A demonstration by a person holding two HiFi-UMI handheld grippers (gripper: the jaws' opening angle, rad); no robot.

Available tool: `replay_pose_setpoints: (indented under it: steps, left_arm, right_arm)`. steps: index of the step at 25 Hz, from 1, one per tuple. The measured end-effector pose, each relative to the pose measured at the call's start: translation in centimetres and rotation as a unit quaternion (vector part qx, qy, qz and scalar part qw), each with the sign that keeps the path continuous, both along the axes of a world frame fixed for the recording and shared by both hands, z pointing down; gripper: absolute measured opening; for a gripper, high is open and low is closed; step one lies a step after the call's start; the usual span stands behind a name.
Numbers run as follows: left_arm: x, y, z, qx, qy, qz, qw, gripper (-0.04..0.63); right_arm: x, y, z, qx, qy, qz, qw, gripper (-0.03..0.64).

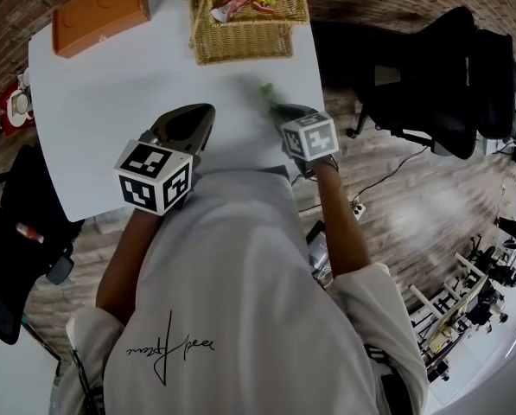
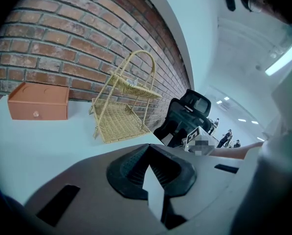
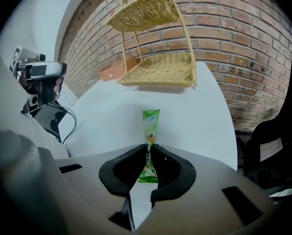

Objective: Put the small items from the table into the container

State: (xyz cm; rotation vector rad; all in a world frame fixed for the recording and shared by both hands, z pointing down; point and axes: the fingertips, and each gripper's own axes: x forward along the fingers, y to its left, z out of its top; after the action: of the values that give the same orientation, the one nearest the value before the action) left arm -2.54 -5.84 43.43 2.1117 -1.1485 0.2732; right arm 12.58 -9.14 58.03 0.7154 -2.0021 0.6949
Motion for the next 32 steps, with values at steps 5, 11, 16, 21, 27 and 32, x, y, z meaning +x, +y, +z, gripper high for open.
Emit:
replay_pose_setpoints:
  steps: [5, 11, 16, 21, 27, 32]
  left_arm:
    - [0.0, 0.0, -0.3, 0.005, -0.001, 0.0, 1.0, 0.01]
    - [0.3, 0.1, -0.3, 0.01, -0.004, 0.008, 0.9999, 0.011]
    - [0.4, 0.2, -0.6, 0.015, -0.004, 0.011, 0.9998, 0.01]
    - [0.7, 0.3, -0.8, 0.021, -0.002, 0.019, 0.9996, 0.011]
    - [0.9, 0.6, -1.2, 0.029, 0.0, 0.022, 0.9993, 0.011]
    - [0.9, 0.6, -1.2, 0.031, 0.003, 0.025, 0.9992, 0.011]
  right_arm:
    - [0.3, 0.2, -0.1, -0.006, 0.008, 0.004, 1.0, 0.06]
    - [0.3, 0.4, -0.6, -0.001, 0.004, 0.005, 1.0, 0.06]
    - [0.3, 0.6, -1.2, 0.002, 0.005, 0.001, 1.0, 0.058]
    - [0.5, 0.8, -2.1, 0.01, 0.006, -0.002, 1.0, 0.058]
    - [0.6, 1.2, -3.1, 0.02, 0.007, -0.005, 1.0, 0.058]
    - [0.2, 1.6, -4.0, 0.025, 0.0, -0.012, 1.0, 0.058]
